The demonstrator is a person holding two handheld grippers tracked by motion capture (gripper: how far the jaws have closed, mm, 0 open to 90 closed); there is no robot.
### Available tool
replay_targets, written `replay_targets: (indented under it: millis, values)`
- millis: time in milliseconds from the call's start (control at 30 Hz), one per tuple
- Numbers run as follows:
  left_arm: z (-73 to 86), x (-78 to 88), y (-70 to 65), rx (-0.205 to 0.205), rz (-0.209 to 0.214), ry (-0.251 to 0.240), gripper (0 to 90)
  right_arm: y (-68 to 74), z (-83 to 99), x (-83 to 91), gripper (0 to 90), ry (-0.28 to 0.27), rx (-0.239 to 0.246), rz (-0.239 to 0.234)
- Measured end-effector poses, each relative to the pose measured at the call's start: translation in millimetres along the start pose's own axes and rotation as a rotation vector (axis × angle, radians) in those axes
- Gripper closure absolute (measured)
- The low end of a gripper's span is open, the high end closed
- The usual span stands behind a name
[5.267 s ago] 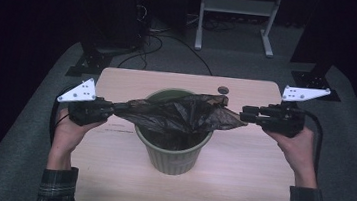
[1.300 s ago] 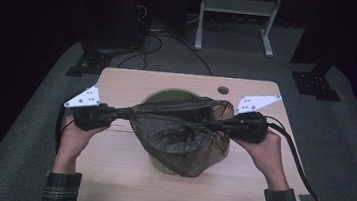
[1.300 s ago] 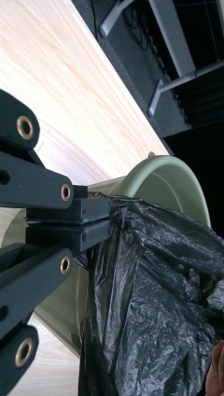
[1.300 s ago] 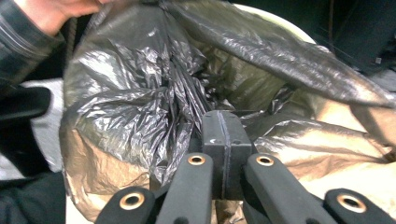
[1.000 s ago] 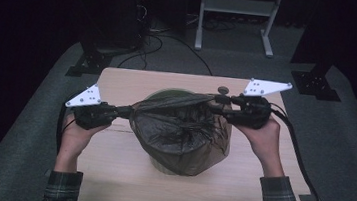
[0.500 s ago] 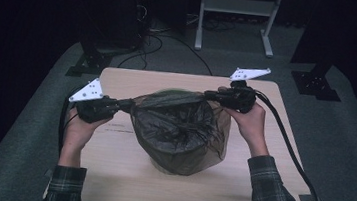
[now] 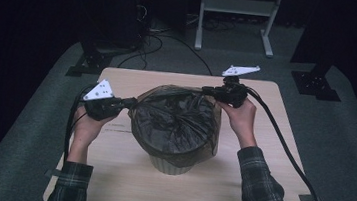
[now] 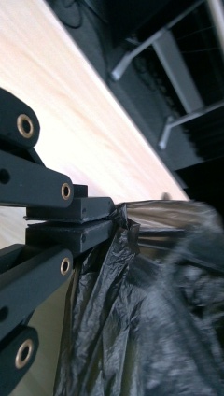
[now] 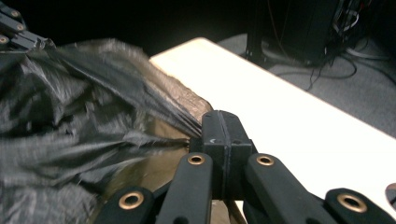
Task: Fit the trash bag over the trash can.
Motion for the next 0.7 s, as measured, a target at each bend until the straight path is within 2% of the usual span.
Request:
replay_targets:
  millis: [33,133,233,267,300,333,367,400,433,500,600,633,700]
  values:
    - [3.2,-0.6,0.7,0.003,0.003,0.013,87.5,3.0,3.2,-6.4,90.0,0.025,0.010,0.004]
    - [5.9,-1.1,0.9,0.009,0.008,0.039,86.0,5.5,7.4,-10.6,90.0,0.050,0.020,0.016]
    - [6.6,-0.1,0.4,0.010,0.006,0.040,79.8,5.3,9.2,-10.4,88.8,0.056,0.021,0.026]
    - [6.4,1.2,0.7,0.014,0.010,0.034,79.8,4.5,9.1,-7.7,80.6,0.040,0.019,0.039]
    - [5.9,5.3,1.7,0.021,0.005,0.017,70.3,2.4,7.4,-0.8,70.6,0.023,-0.001,0.042]
    - [5.5,7.7,2.3,0.025,0.008,0.012,67.5,1.7,6.6,2.5,68.5,0.011,-0.002,0.047]
    - [5.0,11.6,3.3,0.037,0.017,-0.014,62.7,1.3,5.8,6.3,68.1,0.003,-0.004,0.052]
    - [4.7,15.4,4.2,0.055,0.019,-0.037,54.6,0.5,4.1,12.1,63.8,0.001,-0.001,0.056]
    - [4.3,19.6,5.4,0.070,0.026,-0.057,50.5,0.3,2.5,16.8,60.3,-0.004,0.002,0.064]
    - [2.5,27.9,6.9,0.099,0.032,-0.085,44.2,1.2,-0.9,27.6,56.5,-0.023,0.009,0.071]
    - [-3.1,38.3,5.8,0.115,0.046,-0.121,35.5,4.1,-5.9,42.5,49.0,-0.057,0.018,0.076]
    - [-5.8,41.0,4.1,0.114,0.054,-0.140,33.0,5.9,-7.7,49.4,45.8,-0.069,0.021,0.071]
    - [-12.7,45.1,0.1,0.106,0.063,-0.167,29.5,10.6,-9.7,60.0,45.5,-0.080,0.022,0.048]
Point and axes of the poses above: each handheld gripper's, and its own axes: x roughly backward along the jaws, z roughly out of its underside, y roughly to its left, the point moved 1 cm from there along -x, roughly forward along the jaws, and after that the axes turned 4 degrees about z, right-handed, at the moved point
